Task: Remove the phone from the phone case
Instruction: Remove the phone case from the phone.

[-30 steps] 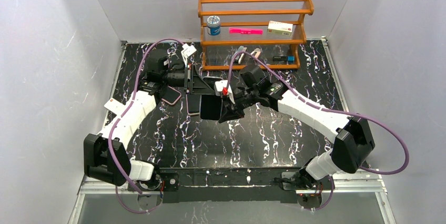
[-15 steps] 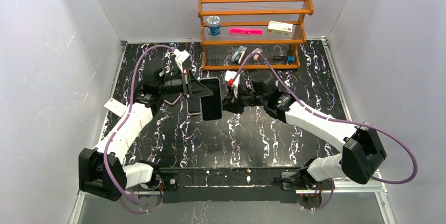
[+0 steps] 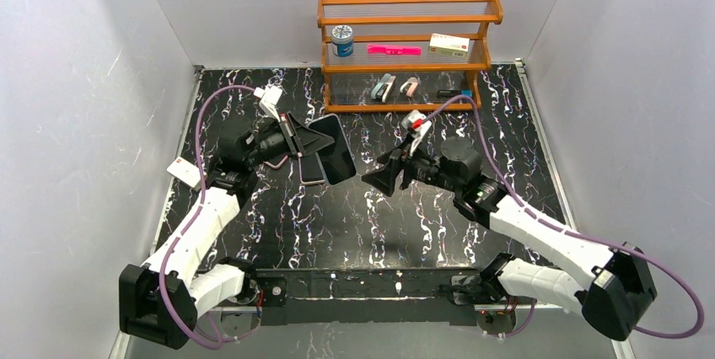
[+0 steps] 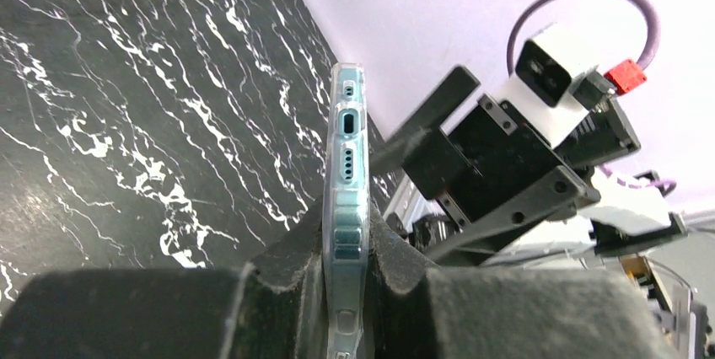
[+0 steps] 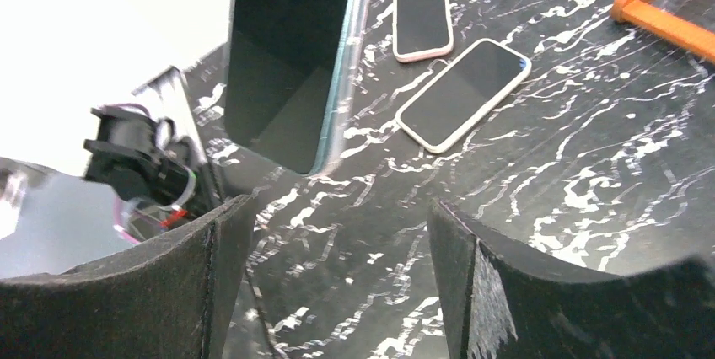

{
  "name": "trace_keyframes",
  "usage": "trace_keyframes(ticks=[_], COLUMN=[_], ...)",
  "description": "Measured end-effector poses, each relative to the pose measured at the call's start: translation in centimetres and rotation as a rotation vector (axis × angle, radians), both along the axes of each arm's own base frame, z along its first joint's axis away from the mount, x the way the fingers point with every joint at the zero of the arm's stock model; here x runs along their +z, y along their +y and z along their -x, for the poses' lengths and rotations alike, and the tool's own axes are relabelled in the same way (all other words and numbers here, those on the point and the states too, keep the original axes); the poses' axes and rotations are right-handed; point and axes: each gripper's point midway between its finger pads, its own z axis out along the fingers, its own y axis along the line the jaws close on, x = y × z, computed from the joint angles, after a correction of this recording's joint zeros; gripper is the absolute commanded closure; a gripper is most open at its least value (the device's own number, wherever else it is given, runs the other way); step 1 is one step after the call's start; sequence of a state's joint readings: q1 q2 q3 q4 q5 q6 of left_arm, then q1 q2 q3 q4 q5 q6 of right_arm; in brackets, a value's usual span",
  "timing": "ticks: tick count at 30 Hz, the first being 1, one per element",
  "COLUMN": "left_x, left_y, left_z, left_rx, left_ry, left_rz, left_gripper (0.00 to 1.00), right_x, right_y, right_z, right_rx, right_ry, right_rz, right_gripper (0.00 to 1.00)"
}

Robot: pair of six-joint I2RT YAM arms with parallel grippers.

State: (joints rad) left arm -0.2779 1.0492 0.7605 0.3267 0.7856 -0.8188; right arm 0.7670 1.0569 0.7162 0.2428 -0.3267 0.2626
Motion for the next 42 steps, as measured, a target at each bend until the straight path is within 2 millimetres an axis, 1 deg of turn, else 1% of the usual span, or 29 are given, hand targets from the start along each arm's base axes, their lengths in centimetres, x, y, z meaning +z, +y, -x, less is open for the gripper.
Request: trace_keyframes(ticks=[4, 8, 11, 15, 23, 32, 42], left_x=[-0.7, -1.7, -1.6, -0.9, -0.1, 0.6, 1.0], left_y=[0.3, 0.4, 0.4, 0.4, 0.3, 0.2, 0.1], left_z=[-0.8, -0.9, -1.0, -1.0, -1.0, -0.7, -0.6], left_rx=[0.06, 0.085, 0.094, 0.097, 0.093, 0.078, 0.067], left_ry=[0.021, 0.065, 0.079, 0.074, 0.071, 0.063, 0.047], left_rz=[0.033, 0.063, 0.088, 0.119, 0.157, 0.183, 0.192], left_gripper=[1.0, 1.0, 1.0, 1.0, 1.0, 1.0, 1.0], right_x=[0.9, 0.5, 0.2, 0.8, 2.6, 2.5, 2.7], right_y=[-0.4, -0.2, 0.1, 0.8, 1.2, 1.7, 1.9], right_z=[1.3, 2.1, 2.5, 2.8, 3.0, 2.6, 2.7], right_rx=[-0.033, -0.048, -0.046, -0.021, 0.018, 0.022, 0.038], right_ry=[0.132, 0.29, 0.406, 0.504, 0.535, 0.561, 0.562], right_rz=[-0.128, -0.239, -0.306, -0.382, -0.465, -0.482, -0.491], right_gripper=[0.21, 0.29, 0.32, 0.33, 0.36, 0.37, 0.37])
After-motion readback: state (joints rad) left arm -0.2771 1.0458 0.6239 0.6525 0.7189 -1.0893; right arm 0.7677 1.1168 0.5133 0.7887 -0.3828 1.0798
